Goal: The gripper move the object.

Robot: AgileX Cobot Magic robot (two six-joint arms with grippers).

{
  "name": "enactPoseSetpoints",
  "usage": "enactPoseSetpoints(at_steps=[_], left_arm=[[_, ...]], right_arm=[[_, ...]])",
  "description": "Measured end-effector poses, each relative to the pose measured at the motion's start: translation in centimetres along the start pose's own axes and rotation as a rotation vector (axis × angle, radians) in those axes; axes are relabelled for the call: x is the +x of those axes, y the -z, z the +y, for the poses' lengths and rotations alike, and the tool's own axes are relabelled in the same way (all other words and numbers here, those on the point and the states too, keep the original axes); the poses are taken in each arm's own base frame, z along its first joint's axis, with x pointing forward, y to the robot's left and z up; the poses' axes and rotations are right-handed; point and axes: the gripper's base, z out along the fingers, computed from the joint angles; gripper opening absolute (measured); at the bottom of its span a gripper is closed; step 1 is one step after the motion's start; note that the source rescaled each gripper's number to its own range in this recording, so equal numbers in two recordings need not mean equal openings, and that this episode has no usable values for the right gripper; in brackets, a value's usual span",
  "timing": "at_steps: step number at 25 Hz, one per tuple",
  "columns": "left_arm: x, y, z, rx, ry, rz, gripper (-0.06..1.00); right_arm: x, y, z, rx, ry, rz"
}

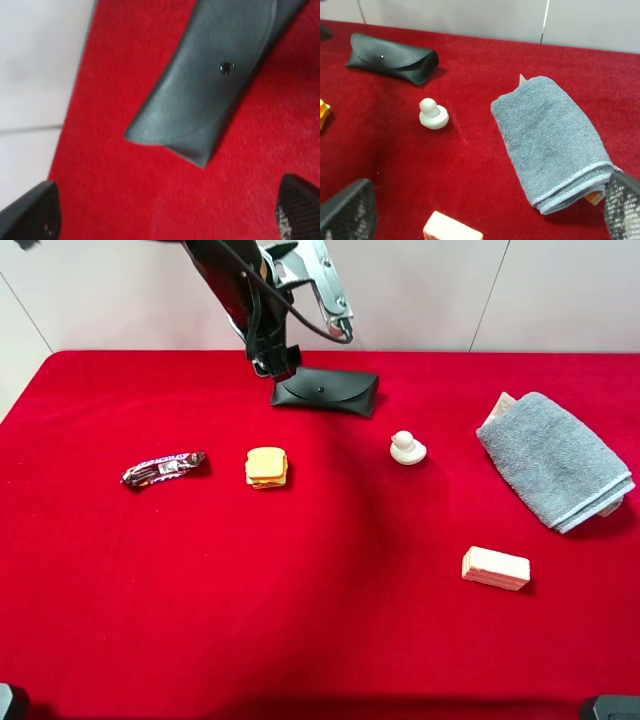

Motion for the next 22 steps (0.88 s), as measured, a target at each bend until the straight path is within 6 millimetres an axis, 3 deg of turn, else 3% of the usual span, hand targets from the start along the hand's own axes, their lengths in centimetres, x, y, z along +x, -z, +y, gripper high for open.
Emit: enactPoseSetpoints(at_steps=[13, 22], left_arm=[[-0.8, 4.8, -0.2, 0.035, 0.107, 0.056, 0.75], [-0.2, 10.6, 1.1, 0.028, 0.23, 0.103, 0.75]], right_arm=[[0.0, 0.0, 0.0, -0.003, -0.002, -0.001], [0.0, 0.0, 0.0, -0.003, -0.002, -0.001]])
